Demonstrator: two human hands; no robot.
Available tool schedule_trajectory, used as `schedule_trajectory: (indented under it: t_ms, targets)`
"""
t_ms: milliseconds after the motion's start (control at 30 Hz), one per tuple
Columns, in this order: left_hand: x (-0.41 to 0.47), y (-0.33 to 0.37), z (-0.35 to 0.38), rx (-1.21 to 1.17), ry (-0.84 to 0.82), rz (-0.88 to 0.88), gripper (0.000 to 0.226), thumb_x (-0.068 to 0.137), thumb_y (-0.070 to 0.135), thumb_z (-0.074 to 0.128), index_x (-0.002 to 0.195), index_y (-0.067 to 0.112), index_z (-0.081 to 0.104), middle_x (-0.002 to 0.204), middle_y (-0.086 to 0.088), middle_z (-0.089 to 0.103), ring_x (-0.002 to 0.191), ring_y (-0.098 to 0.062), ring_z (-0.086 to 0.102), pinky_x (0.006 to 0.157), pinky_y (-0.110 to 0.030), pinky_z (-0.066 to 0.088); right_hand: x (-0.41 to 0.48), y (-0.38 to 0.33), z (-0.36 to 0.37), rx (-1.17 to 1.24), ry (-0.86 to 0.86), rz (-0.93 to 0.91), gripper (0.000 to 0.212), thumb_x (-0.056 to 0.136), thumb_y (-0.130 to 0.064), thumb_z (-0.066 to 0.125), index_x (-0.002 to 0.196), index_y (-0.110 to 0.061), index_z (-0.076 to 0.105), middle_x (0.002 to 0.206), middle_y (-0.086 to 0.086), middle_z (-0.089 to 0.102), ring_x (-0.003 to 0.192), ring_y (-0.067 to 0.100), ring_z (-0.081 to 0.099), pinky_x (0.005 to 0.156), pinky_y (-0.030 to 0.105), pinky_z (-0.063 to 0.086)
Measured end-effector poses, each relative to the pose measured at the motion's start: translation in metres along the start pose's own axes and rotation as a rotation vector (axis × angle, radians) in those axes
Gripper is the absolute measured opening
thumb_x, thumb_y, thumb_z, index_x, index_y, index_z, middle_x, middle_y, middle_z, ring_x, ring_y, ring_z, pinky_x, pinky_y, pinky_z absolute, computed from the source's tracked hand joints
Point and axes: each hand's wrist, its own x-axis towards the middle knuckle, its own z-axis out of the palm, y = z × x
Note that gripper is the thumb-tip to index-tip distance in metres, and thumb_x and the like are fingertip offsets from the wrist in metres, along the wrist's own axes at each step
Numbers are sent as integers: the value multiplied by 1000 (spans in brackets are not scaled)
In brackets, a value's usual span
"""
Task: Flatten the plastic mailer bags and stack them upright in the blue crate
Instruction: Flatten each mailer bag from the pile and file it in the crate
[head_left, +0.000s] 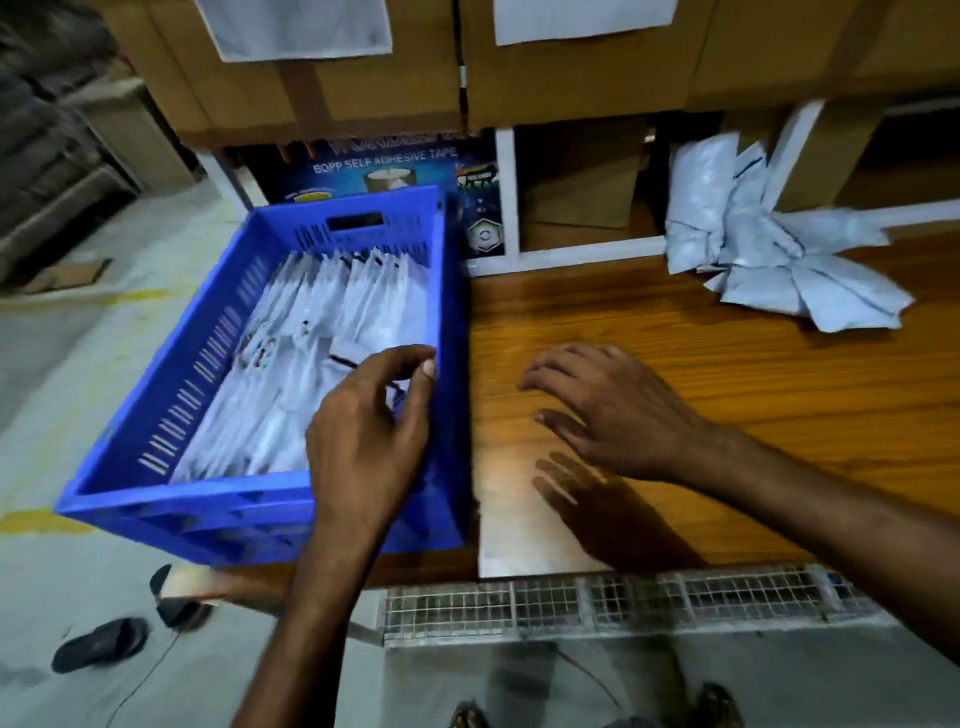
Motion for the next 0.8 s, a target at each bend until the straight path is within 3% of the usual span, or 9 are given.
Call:
schedule_trajectory:
  t_ms: [67,200,333,467,667,733,800]
  targets:
    - [-21,37,29,-52,58,8,15,103,37,62,110,32,73,102,17,74,74,-8,65,71,-33,51,-33,31,0,35,-64,31,29,96,-41,58,123,-32,60,133,-9,58,124,14,50,96,37,44]
    - [-55,104,96,-53,56,97,15,102,30,63,111,25,74,105,11,73,93,-13,67,75,-33,52,-93,92,-5,120,-197,129,24,98,-44,57,121,-35,61,134,-16,56,126,9,45,99,34,42]
    - [-77,148,168,38,-129,35,18,103,37,59,114,32,72,111,14,72,88,-9,60,64,-24,39,-141,152,-11,158,-251,199,22,98,-42,59,118,-34,64,127,-15,60,120,8,50,95,31,46]
    - [-81,153,232,57,-344,23,22,104,42,55,117,34,70,116,15,72,91,-8,59,67,-24,36,-169,199,-12,176,-266,323,20,97,-42,61,116,-35,64,125,-15,62,118,6,52,93,27,45]
    - [-66,136,319,46,-565,109,35,100,43,55,131,28,63,132,4,65,120,-19,58,93,-32,47,-194,250,-16,130,-218,477,25,96,-39,64,120,-32,63,127,-10,61,123,11,50,93,27,39]
    - [-58,134,345,104,-614,154,49,99,53,50,139,26,57,143,2,56,131,-23,51,103,-37,43,-193,271,-16,109,-179,521,30,95,-38,64,124,-30,62,129,-6,62,123,15,50,96,33,41]
    - [-51,137,368,187,-682,167,64,100,63,43,152,26,45,160,2,40,149,-23,31,117,-39,28,-189,293,-13,101,-96,579,33,95,-37,64,126,-25,62,129,-2,63,122,19,52,93,34,43]
